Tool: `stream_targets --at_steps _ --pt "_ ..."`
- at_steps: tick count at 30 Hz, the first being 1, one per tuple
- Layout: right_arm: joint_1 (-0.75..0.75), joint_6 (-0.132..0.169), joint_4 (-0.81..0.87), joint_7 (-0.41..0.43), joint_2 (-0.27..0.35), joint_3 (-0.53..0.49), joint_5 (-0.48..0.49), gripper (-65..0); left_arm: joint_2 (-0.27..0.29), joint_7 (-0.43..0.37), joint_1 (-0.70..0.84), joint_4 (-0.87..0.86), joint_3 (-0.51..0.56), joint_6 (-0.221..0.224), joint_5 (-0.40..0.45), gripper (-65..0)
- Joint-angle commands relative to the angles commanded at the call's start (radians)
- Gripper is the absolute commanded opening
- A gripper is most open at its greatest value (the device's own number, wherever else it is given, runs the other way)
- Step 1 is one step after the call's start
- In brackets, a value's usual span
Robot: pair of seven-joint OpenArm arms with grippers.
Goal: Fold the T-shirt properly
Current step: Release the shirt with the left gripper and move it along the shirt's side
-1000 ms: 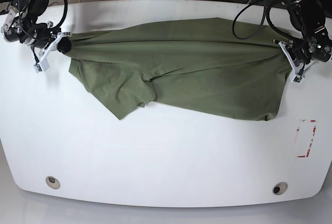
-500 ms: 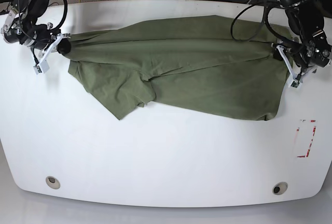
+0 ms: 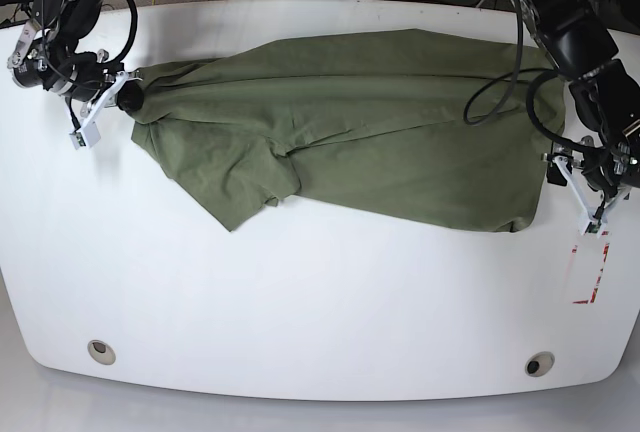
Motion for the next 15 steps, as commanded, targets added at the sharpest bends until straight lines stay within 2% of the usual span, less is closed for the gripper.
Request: stream_targets --at_steps 12,15 --pt "0.012 0.000 -0.002 0.000 0.000 0.003 -0.003 -65.0 -0.002 -0.140 -0.164 -0.342 0.032 0.000 -0.006 -21.0" --pt "0.015 0.000 -0.002 0.000 0.000 0.003 -0.005 -65.0 0.015 -0.181 -0.190 -0.417 0.052 0.000 -0.006 -21.0"
